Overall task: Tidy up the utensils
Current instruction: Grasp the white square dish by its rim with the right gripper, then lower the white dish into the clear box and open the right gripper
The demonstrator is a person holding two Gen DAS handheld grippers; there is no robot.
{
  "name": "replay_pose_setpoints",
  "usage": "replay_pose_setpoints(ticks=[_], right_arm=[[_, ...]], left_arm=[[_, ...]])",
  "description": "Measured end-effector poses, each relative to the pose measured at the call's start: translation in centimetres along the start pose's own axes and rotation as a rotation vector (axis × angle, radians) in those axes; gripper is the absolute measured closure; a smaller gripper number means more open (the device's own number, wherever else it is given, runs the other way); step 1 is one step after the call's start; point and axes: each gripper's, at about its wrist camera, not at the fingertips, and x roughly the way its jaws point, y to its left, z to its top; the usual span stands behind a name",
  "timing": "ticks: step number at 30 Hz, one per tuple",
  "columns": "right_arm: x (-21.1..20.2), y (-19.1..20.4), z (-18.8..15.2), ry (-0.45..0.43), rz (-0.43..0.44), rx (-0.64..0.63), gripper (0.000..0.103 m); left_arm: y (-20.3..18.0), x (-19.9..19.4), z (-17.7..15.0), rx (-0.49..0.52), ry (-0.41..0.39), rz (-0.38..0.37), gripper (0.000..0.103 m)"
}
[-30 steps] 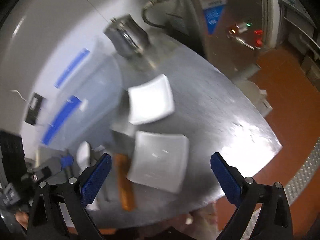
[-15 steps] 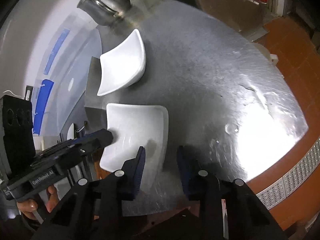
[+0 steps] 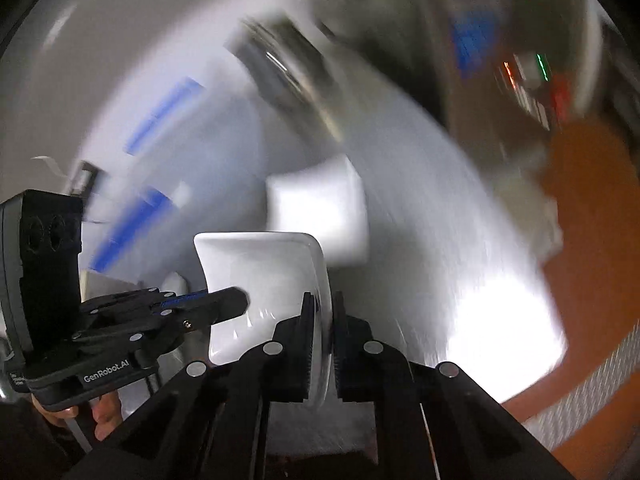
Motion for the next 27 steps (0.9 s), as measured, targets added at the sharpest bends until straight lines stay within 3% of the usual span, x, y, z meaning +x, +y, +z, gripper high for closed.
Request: replay_pose_setpoints(ticks=[3,5,8,9,13,17,20,24,27], right_arm=[[-1.9,5.2,4.4,-0.088,0.015,-0.163,0.093],[-1.5,10.0,8.6,-0.107,0.028,-0.284,0.093],[3.3,16.0,14.7,-0.042,0.001,-0.402,0.093],[5.7,17.7,16.4,-0.001,-0.015,-0.422,0.092],[15.7,21.6,20.5,0.176,-0.093,-0.481,0.092],[23.2,21.8,21.7,0.313,-0.189,-0.466,0.092],[27.7,21.0,22.5,0.396,-0.229,-0.433,0.092],[30.8,20.5,22.9,0.439,-0.24,-0.4,0.092],[31.8,20.2,22.7,0.448,-0.244,-0.419,0.084]], left_arm=[[1.5,-6.4,3.5,0.021,-0.141,0.041,0.098],[3.9,-9.8,6.1,-0.004,-0.188,0.079,0.098],[9.4,-13.2,10.3,-0.076,-0.205,0.153,0.098],[12.3,-13.5,11.8,-0.111,-0.171,0.185,0.098],[21.9,-12.0,14.2,-0.242,-0.1,0.257,0.096],[28.8,-6.4,14.6,-0.388,0.023,0.209,0.094],[31.6,-3.3,14.7,-0.437,0.081,0.216,0.094],[33.6,-1.7,15.2,-0.458,0.115,0.261,0.094],[34.6,-1.5,15.1,-0.496,0.12,0.243,0.094]])
